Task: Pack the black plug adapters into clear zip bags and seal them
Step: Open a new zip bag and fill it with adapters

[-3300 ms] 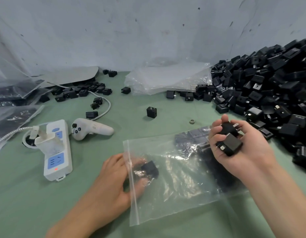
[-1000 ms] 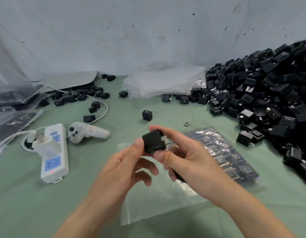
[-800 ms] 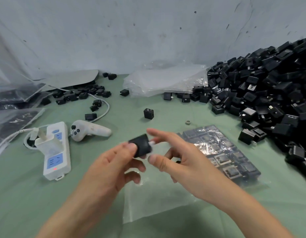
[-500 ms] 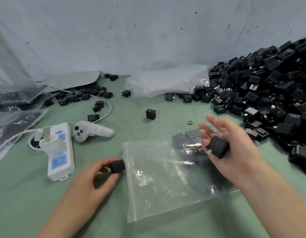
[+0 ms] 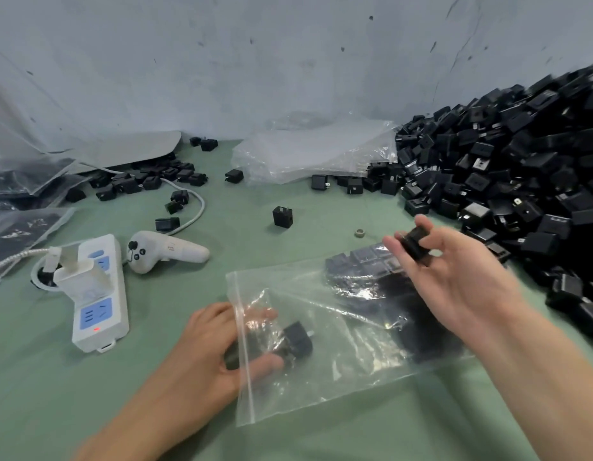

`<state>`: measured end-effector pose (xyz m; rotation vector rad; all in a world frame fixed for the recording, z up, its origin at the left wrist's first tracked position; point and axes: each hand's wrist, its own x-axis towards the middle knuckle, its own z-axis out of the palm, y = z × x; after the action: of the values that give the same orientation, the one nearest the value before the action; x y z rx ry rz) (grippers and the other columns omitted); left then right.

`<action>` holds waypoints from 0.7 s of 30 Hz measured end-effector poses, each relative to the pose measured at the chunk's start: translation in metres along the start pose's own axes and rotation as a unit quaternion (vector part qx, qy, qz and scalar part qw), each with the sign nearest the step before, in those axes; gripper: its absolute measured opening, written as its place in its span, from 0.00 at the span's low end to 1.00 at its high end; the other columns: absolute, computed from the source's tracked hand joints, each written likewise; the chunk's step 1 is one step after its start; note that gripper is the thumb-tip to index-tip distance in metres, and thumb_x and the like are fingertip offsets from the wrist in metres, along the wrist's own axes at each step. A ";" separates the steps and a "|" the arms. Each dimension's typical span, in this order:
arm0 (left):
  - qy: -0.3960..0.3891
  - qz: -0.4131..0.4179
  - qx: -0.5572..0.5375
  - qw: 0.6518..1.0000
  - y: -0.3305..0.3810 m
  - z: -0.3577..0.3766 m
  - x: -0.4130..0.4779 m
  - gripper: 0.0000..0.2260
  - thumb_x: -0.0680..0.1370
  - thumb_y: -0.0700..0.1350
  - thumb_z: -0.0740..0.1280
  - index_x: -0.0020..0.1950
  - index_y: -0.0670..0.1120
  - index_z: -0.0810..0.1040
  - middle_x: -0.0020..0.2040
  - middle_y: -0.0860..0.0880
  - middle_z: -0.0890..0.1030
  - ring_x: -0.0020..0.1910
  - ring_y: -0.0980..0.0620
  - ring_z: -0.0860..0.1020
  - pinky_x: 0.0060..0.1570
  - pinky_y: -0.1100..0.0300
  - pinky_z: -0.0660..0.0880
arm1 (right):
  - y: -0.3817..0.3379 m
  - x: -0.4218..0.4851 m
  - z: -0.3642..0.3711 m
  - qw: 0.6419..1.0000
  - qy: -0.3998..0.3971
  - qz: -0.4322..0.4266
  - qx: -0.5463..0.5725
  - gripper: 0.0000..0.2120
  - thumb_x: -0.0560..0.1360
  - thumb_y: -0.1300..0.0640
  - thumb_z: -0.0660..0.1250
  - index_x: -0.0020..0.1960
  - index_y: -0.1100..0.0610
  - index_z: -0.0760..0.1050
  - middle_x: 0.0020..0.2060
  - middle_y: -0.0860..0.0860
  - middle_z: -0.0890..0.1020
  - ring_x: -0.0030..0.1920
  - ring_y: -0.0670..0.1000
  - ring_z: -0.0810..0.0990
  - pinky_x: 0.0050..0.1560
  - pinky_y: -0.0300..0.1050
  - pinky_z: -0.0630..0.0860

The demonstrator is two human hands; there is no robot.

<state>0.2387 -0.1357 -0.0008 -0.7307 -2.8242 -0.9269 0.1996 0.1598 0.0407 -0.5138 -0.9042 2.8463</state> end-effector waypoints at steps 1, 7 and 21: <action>-0.008 -0.003 0.005 1.000 0.001 0.000 0.002 0.21 0.68 0.75 0.62 0.58 0.72 0.73 0.63 0.80 0.63 0.66 0.76 0.58 0.62 0.78 0.55 | 0.000 0.000 0.001 0.999 -0.006 -0.021 -0.034 0.15 0.79 0.71 0.58 0.62 0.64 0.76 0.58 0.64 0.75 0.59 0.58 0.82 0.57 0.52 0.82; -0.047 0.014 0.016 0.999 0.005 0.010 0.025 0.17 0.70 0.72 0.63 0.59 0.79 0.69 0.59 0.76 0.66 0.62 0.71 0.66 0.59 0.71 0.67 | 0.006 0.004 -0.018 0.741 -0.035 -0.293 -0.604 0.17 0.80 0.58 0.64 0.63 0.39 0.72 0.49 0.43 0.81 0.37 0.42 0.77 0.37 0.31 0.71; -0.073 0.054 -0.076 0.993 0.043 0.041 0.063 0.11 0.70 0.65 0.68 0.53 0.73 0.77 0.55 0.73 0.76 0.59 0.70 0.72 0.53 0.78 0.67 | 0.013 0.018 -0.038 0.495 -0.093 -0.292 -0.813 0.21 0.81 0.55 0.61 0.71 0.41 0.65 0.64 0.41 0.74 0.61 0.50 0.73 0.61 0.48 0.68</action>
<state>0.2060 -0.0562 0.0026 -0.9974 -2.8238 -1.1248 0.1957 0.1735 -0.0013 0.1303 -2.7941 0.6402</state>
